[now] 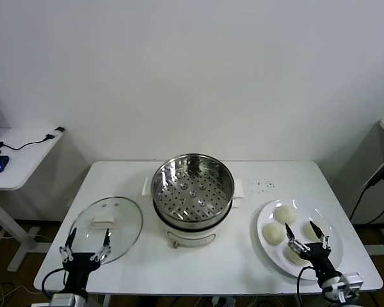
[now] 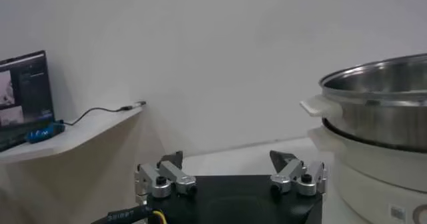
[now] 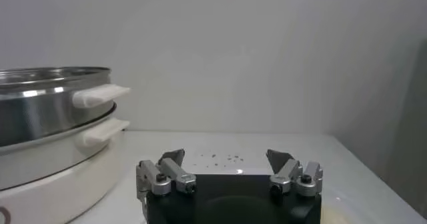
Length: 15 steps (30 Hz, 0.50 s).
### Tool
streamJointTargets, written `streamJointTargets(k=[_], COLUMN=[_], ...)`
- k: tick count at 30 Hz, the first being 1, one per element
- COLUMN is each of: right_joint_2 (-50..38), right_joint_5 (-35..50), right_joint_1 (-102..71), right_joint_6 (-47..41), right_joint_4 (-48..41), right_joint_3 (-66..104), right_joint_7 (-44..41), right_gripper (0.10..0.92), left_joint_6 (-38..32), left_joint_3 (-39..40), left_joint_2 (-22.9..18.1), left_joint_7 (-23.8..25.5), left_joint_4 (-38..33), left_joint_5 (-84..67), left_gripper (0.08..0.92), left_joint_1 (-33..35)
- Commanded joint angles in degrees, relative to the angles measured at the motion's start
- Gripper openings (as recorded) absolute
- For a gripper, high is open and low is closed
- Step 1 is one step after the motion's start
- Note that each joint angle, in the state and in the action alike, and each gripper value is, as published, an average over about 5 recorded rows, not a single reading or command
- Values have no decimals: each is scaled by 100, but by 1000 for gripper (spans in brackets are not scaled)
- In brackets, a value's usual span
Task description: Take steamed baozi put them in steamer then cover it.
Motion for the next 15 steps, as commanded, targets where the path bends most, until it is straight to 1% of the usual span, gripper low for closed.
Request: streamJointTargets(k=[1,2,6,9,12,15], right_joint_2=[-927,-1117,-2575,-3671,-4625,-5320], right_joint_5=[-510,-603,-1138,-1472,-1775,-1999], right_joint_1=[317,369,855,1303,1649,2179], right_joint_6=[-361,-494,-1165,-1435,-1655,-1673], right_joint_4=[-221,-254,-632,-971,-1197,-1445], right_joint_3=[-1,-17,-273,-559,-930,-1649], right_joint_7=[-565,-691,-1627,-2430,-3057,-3390], right_gripper=[823,823,823,823,823,823], left_joint_6=[5,2,-32,-82,-166,-227], left_joint_3=[18,18,15,26,63,94], left_joint_2=[87,95,160,213,259,284], left_joint_7=[-22,-23,-32,-44,-51,-70], left_joint_4=[-8,-9,-40,-65,-64,-22], left_joint_5=[7,10,-11,-60,-108,-168], left_gripper=[823,823,823,823,823,823], left_joint_1=[30,34,98,189,298,357])
